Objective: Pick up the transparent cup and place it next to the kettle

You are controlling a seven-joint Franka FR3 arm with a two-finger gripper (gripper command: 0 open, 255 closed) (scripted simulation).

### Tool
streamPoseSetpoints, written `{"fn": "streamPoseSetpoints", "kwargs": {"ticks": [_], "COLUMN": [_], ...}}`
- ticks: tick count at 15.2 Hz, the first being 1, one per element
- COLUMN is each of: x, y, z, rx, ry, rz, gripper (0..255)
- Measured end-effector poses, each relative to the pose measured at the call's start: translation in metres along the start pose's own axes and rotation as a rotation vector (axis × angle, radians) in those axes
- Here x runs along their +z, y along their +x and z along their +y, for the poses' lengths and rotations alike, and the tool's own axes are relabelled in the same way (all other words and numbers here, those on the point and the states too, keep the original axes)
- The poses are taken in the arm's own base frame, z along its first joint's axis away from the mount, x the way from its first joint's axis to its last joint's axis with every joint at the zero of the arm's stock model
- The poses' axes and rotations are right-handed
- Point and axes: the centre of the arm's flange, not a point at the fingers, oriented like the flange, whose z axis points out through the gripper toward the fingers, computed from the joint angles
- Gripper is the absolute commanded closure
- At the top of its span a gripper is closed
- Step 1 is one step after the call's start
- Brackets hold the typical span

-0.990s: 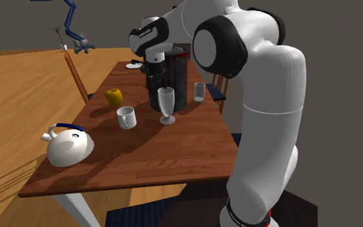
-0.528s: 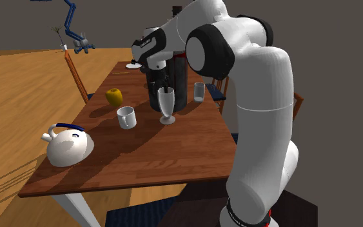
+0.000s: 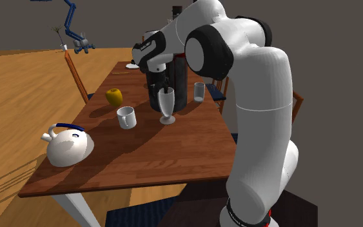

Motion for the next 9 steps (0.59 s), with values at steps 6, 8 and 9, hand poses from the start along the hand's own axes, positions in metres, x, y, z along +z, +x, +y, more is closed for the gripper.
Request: {"fn": "streamPoseSetpoints", "kwargs": {"ticks": [6, 8, 9], "x": [-0.0002, -0.0004, -0.0004], "y": [-0.0001, 0.0, 0.0], "z": [0.0002, 0.0001, 0.0001], "rx": [0.0, 0.0, 0.0], "ry": [0.0, 0.0, 0.0], "rz": [0.0, 0.001, 0.001], "gripper": [255, 255, 255]}}
